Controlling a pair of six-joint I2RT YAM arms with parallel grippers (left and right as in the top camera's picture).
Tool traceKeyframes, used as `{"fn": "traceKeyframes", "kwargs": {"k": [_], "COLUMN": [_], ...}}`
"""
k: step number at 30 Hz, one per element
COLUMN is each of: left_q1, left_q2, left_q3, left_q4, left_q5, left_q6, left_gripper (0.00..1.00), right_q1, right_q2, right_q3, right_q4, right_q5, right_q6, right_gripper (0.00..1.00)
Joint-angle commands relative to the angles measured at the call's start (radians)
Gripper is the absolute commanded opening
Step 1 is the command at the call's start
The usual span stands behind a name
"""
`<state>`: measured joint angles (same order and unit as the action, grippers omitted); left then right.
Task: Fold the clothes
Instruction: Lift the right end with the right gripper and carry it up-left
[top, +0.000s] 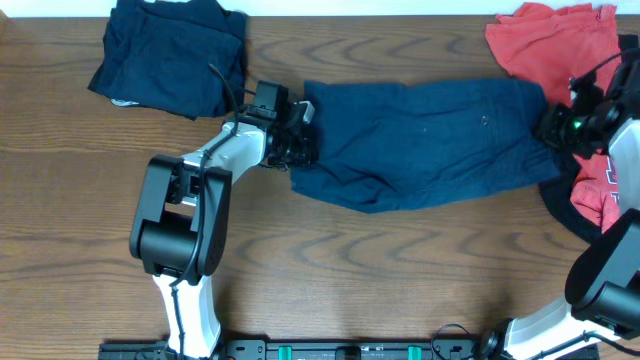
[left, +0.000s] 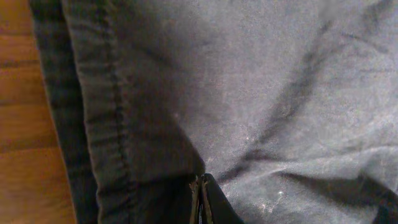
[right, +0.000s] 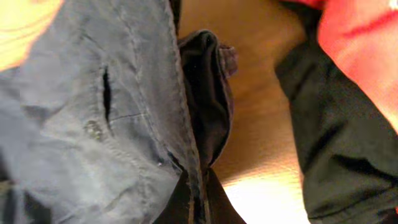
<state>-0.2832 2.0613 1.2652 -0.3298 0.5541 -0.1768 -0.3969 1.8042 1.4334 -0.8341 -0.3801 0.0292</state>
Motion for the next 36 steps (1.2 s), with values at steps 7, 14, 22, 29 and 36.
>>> {"fn": "traceKeyframes", "kwargs": {"k": [7,14,22,29,36], "left_q1": [-0.072,-0.093,-0.108,-0.109,-0.092], "left_q2": [0.011,0.011,0.011,0.013,-0.002], "left_q3": [0.015,0.013,0.010,0.006,0.007], "left_q4": [0.029,0.024,0.024,0.024,0.004], "left_q5": [-0.024,-0.046,-0.107,-0.126,-0.123], "left_q6": [-0.024,-0.025,-0.051,-0.055,-0.126], "left_gripper": [0.06,0.06,0.06,0.06,0.06], "right_q1": [0.177,0.390,0.601,0.705,0.711], "right_q2": [-0.029,-0.029,-0.029,-0.029,-0.029], "right_q3": [0.064,0.095,0.191,0.229,0.228], "right_q4": [-0.012,0.100,0.193,0.231,0.214], "right_q5": [-0.133,-0.134,-0.133,-0.124,-0.114], "right_q6": [-0.052,0.044,0.109,0.129,0.124], "right_gripper": [0.01,0.01,0.01,0.01,0.01]}}
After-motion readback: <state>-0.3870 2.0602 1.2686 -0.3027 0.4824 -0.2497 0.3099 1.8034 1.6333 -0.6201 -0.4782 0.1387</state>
